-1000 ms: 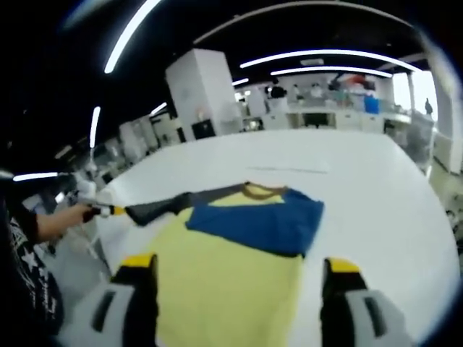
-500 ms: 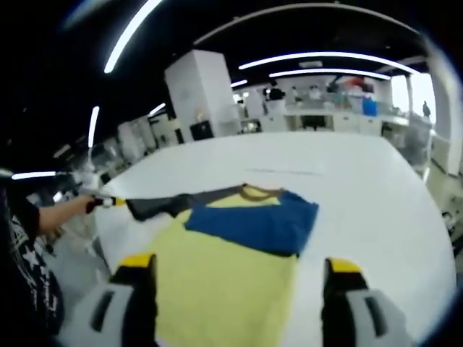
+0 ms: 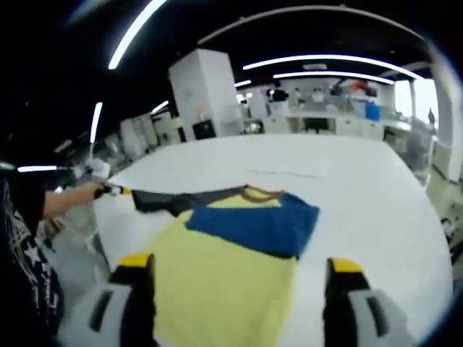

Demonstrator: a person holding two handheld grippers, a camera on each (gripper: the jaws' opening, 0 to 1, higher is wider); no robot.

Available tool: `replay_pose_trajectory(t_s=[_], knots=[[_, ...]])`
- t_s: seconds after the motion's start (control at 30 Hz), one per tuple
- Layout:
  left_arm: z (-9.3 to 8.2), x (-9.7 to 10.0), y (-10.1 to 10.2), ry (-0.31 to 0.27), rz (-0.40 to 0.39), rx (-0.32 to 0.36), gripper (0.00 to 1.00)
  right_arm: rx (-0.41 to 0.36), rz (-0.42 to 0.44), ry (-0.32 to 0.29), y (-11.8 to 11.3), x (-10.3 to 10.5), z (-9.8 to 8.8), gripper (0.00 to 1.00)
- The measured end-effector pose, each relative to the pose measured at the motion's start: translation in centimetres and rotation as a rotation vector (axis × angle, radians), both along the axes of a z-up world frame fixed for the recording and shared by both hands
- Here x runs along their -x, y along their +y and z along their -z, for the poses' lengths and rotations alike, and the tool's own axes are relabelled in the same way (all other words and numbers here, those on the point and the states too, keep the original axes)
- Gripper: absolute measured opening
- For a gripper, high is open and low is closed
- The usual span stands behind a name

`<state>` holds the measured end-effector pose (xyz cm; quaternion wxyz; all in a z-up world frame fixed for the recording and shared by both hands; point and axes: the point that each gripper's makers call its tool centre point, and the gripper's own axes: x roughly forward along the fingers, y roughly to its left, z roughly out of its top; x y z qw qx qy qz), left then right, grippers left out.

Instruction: Fold the garment on the visible template until the final outline fits inside the template.

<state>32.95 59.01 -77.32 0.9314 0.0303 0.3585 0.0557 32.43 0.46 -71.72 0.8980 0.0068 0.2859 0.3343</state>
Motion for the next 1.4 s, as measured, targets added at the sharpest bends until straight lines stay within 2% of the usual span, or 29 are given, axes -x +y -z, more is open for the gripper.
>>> replay_pose_trajectory(t_s=[0.07, 0.17, 0.37, 0.4, 0.47, 0.6, 0.73, 0.9, 1.2, 1.4], knots=[[0.3, -0.5, 0.5, 0.007, -0.006, 0.000, 0.00, 0.000, 0.001, 0.004, 0.0, 0.1, 0.1, 0.98], [0.8, -1.1, 1.4, 0.033, -0.006, -0.047, 0.00, 0.007, 0.004, 0.003, -0.2, 0.0, 0.1, 0.98], [1.5, -2.1, 2.2, 0.044, -0.045, -0.046, 0.00, 0.016, 0.011, 0.001, -0.2, 0.1, 0.0, 0.98], [1.6, -1.5, 1.9, 0.048, -0.050, -0.044, 0.00, 0.017, 0.014, 0.001, -0.2, 0.2, 0.0, 0.98], [1.9, -1.9, 1.9, 0.051, -0.054, -0.049, 0.00, 0.019, 0.018, 0.005, -0.2, 0.3, 0.1, 0.98], [2.4, -2.8, 2.8, 0.101, -0.030, -0.103, 0.00, 0.029, 0.028, 0.016, -0.3, 0.4, 0.4, 0.98], [3.4, -3.2, 4.0, 0.125, -0.046, -0.107, 0.00, 0.027, 0.036, 0.022, -0.2, 0.6, 0.5, 0.98], [4.0, -3.1, 3.4, 0.147, -0.040, -0.110, 0.00, 0.033, 0.047, 0.027, -0.1, 0.9, 0.5, 0.98], [5.7, -3.3, 3.7, 0.193, -0.029, -0.130, 0.00, 0.038, 0.060, 0.029, -0.4, 1.0, 0.5, 0.98], [5.9, -3.1, 3.4, 0.192, -0.022, -0.134, 0.00, 0.046, 0.057, 0.033, -0.5, 1.0, 0.7, 0.99]])
